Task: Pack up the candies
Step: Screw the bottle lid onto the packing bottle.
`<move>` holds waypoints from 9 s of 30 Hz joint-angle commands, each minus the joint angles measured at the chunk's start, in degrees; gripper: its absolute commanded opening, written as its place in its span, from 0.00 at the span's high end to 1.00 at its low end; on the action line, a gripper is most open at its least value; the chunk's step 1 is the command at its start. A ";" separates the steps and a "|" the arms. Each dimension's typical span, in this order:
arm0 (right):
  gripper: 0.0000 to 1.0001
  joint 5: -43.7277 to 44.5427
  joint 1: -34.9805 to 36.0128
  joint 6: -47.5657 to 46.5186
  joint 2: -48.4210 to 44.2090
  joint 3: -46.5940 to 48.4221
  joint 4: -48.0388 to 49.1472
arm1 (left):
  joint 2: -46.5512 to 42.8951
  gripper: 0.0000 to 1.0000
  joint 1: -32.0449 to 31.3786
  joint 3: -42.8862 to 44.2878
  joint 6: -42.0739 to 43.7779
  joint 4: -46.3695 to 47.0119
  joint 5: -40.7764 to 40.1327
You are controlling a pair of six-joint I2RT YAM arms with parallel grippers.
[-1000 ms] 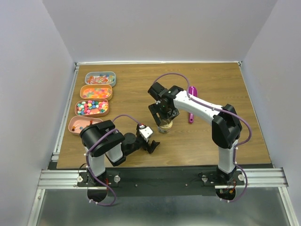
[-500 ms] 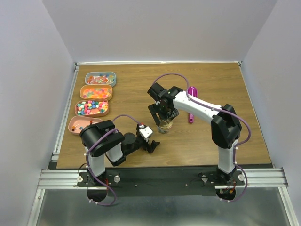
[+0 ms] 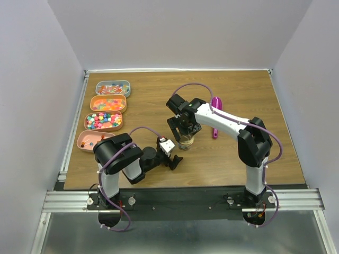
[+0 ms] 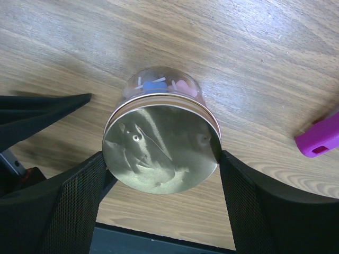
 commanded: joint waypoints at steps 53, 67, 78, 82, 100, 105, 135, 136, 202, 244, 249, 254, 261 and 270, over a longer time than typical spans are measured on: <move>0.65 -2.56 0.26 13.92 4.87 -5.16 -1.42 | 11.06 0.26 1.79 13.02 -0.01 37.69 -5.53; 0.21 -1.77 0.26 21.58 0.83 -7.64 2.18 | 11.06 0.25 1.79 12.66 0.25 37.60 -4.83; 0.00 -1.51 0.34 21.76 -1.29 -6.41 2.27 | 11.50 0.25 1.79 12.84 0.43 37.60 -4.21; 0.00 -0.98 0.34 21.76 -2.08 -5.44 2.27 | 11.50 0.25 1.79 12.84 0.43 37.60 -3.95; 0.00 -0.01 0.34 22.99 -5.94 -2.27 3.06 | 12.11 0.20 1.79 12.58 0.61 37.69 -4.03; 0.00 1.56 0.26 22.46 -6.73 -1.75 2.98 | 12.29 0.19 1.70 12.49 0.34 37.60 -4.12; 0.21 0.97 -6.05 14.65 -13.58 -6.48 5.60 | 12.11 0.19 2.05 12.05 0.08 37.60 -3.68; 0.26 -0.27 -6.94 13.85 -15.07 -7.45 6.57 | 12.20 0.19 2.23 12.05 -0.01 37.69 -3.68; 0.83 -18.47 -14.76 13.69 -31.96 -40.44 34.71 | 15.72 0.19 3.19 13.63 -1.59 37.60 0.01; 0.75 -26.21 -19.78 -8.12 -16.76 -22.49 31.01 | 16.33 0.19 3.19 13.81 -1.33 37.60 0.71; 0.72 -28.83 -19.87 -10.85 -12.55 -21.44 29.43 | 16.42 0.19 3.11 13.81 -1.42 37.69 0.80; 0.71 -31.74 -19.87 -13.22 -11.40 -20.20 28.64 | 16.16 0.19 3.19 13.63 -1.24 37.60 0.71; 0.71 -36.13 -19.78 -14.10 -9.29 -18.71 27.50 | 16.42 0.19 3.19 13.90 -1.33 37.60 0.80; 0.72 -30.25 -18.29 -12.96 -10.42 -22.31 27.06 | 16.51 0.19 3.20 13.98 -1.41 37.69 0.80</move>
